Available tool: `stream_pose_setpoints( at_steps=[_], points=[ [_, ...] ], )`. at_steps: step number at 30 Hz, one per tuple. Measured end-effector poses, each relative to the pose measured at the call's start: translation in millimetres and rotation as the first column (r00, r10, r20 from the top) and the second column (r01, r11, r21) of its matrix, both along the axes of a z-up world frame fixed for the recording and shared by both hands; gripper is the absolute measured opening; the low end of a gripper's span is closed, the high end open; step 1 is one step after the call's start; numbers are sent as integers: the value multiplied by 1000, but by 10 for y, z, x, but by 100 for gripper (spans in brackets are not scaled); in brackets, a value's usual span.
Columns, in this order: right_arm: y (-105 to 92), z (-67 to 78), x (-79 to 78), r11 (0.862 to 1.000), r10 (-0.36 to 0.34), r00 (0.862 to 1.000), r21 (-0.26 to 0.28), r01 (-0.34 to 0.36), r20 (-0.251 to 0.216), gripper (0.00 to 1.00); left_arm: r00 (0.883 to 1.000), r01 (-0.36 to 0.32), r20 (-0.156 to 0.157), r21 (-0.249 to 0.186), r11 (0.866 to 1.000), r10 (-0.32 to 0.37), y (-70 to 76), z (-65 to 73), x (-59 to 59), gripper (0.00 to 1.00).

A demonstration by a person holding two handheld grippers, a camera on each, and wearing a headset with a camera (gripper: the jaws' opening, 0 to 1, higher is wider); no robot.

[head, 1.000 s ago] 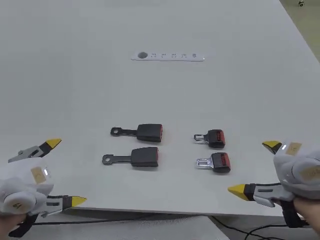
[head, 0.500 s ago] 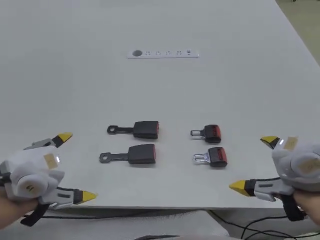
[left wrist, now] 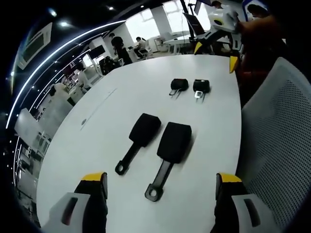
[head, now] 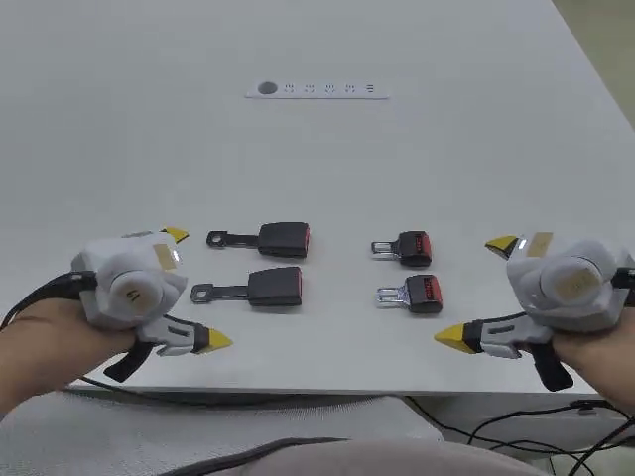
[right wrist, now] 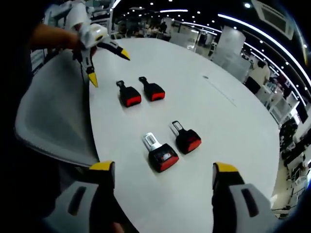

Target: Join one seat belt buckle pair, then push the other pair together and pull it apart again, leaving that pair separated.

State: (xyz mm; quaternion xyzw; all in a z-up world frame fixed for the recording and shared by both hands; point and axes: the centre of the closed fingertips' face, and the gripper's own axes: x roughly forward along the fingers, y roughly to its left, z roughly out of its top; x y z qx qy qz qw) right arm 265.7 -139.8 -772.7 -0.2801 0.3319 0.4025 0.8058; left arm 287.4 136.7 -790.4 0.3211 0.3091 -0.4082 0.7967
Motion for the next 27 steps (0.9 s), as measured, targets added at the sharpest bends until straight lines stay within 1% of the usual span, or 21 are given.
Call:
stream_pose_setpoints(
  at_steps=[2, 4, 6, 8, 9, 11, 15, 18, 20, 22, 24, 25, 27],
  points=[
    [28, -25, 0, 1000, 25, 1000, -14, -25, -3, 82, 1000, 2, -16, -4, 1000, -2, -42, -38, 6, 95],
    [68, -37, 9, 998, 52, 999, -22, -52, 4, 81, 1000, 12, -21, -1, 1000, -12, -80, -59, 5, 94],
    [105, -57, 8, 997, 76, 997, -23, -76, -3, 79, 999, 37, -28, 15, 999, -36, -120, -92, 3, 94],
    [117, -79, 15, 996, 89, 996, -33, -89, -1, 79, 998, 54, -26, 27, 998, -53, -153, -94, -1, 92],
    [124, -82, 18, 995, 96, 995, -33, -96, 0, 78, 998, 53, -30, 28, 998, -53, -152, -113, 13, 92],
    [134, -104, 20, 993, 108, 994, -37, -108, -5, 77, 998, 43, -49, 28, 999, -42, -149, -146, 42, 91],
    [128, -173, 33, 990, 131, 991, -53, -132, -16, 76, 997, 50, -60, 43, 998, -47, -177, -182, 74, 89],
    [117, -233, 57, 987, 145, 989, -60, -146, -28, 75, 995, 68, -74, 49, 997, -64, -234, -195, 62, 87],
    [110, -261, 80, 986, 154, 987, -65, -156, -36, 74, 993, 86, -80, 56, 995, -82, -250, -216, 85, 87],
    [116, -275, 102, 983, 171, 985, -67, -173, -40, 73, 992, 97, -82, 53, 994, -93, -281, -214, 109, 86],
    [133, -320, 87, 977, 201, 977, -59, -206, -72, 68, 990, 104, -97, 48, 993, -99, -300, -229, 122, 85],
    [137, -338, 79, 975, 208, 974, -56, -214, -87, 63, 990, 108, -100, 48, 993, -103, -306, -238, 125, 84],
    [140, -368, 107, 969, 233, 968, -67, -239, -88, 60, 987, 120, -115, 53, 991, -113, -313, -280, 134, 82]
  ],
)
